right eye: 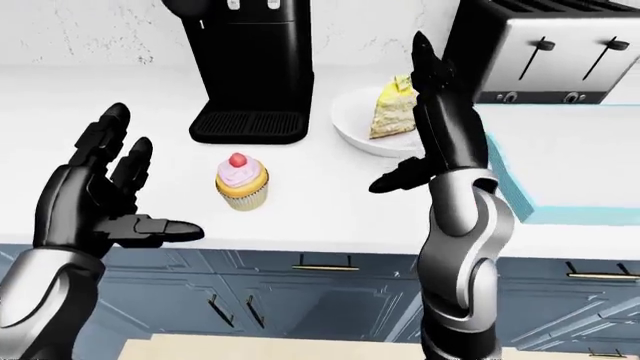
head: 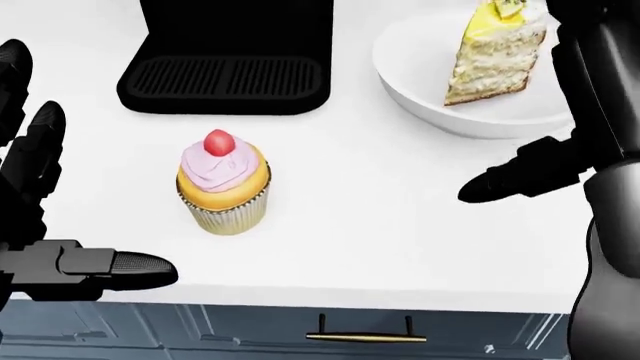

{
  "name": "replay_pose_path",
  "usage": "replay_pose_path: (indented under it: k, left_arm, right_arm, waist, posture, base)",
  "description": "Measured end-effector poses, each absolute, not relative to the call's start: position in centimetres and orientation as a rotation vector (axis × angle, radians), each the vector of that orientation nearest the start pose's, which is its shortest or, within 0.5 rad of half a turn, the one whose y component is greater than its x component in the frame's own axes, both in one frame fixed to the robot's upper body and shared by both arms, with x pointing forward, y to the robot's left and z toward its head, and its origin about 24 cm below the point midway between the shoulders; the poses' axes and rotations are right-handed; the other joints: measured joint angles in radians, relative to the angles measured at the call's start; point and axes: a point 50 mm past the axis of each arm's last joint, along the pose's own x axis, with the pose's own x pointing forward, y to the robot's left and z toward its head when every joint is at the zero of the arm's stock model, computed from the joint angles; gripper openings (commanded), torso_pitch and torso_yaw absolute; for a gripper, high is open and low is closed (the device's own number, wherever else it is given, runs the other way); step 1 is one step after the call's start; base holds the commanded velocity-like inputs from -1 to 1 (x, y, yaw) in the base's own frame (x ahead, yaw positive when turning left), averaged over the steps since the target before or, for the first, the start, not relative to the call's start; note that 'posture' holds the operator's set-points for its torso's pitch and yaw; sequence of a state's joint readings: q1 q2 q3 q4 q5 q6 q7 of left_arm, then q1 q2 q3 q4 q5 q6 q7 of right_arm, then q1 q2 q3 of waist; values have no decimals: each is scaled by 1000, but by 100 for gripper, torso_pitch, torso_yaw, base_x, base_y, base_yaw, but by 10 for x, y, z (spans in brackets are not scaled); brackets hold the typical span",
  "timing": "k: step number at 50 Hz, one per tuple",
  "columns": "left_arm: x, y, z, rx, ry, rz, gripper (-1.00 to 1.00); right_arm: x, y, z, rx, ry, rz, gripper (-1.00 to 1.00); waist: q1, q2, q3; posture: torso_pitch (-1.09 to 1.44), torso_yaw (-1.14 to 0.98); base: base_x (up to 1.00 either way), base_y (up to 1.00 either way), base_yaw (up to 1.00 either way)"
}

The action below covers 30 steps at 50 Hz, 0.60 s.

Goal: Pick up the bowl with cake and place it on the tray. Pick up the cupcake and place it on the tray.

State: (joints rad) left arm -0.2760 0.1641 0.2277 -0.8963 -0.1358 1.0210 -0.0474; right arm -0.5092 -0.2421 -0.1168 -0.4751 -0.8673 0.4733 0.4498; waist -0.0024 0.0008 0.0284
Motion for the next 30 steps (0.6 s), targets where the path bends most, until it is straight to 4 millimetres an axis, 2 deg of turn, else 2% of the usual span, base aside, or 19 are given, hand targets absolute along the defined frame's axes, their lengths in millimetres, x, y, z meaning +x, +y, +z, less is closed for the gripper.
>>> replay_pose_path:
  k: [5, 7, 8, 13, 25, 30]
  left_arm:
    - [229, 180, 205, 62, -155, 11, 100]
    - [229, 180, 205, 63, -156, 10, 100]
    - [229, 180, 205, 63, -157, 10, 100]
    - [230, 180, 203, 62, -157, 11, 100]
    - [228, 181, 205, 59, -161, 13, 100]
    - [229, 181, 203, 58, -154, 14, 100]
  right_arm:
    - [279, -188, 244, -937, -303, -213, 100]
    - [280, -188, 242, -940, -302, -213, 85]
    - [281, -188, 241, -942, -300, -212, 60]
    - [284, -188, 235, -950, -284, -201, 47]
    - [293, -193, 215, -973, -240, -191, 50]
    - [297, -195, 213, -991, -229, -197, 54]
  waist:
    - [0, 0, 2]
    - [-1, -1, 2]
    - [-1, -1, 2]
    - [-2, -1, 2]
    - [0, -2, 0]
    - [0, -2, 0]
  posture:
    - [0, 0]
    - [0, 0]
    - [0, 0]
    - [0, 0]
    - [0, 0]
    - [0, 0]
  base:
    - [0, 0, 0]
    - [0, 0, 0]
    - [0, 0, 0]
    - [0, 0, 0]
    - [0, 0, 0]
    - [0, 0, 0]
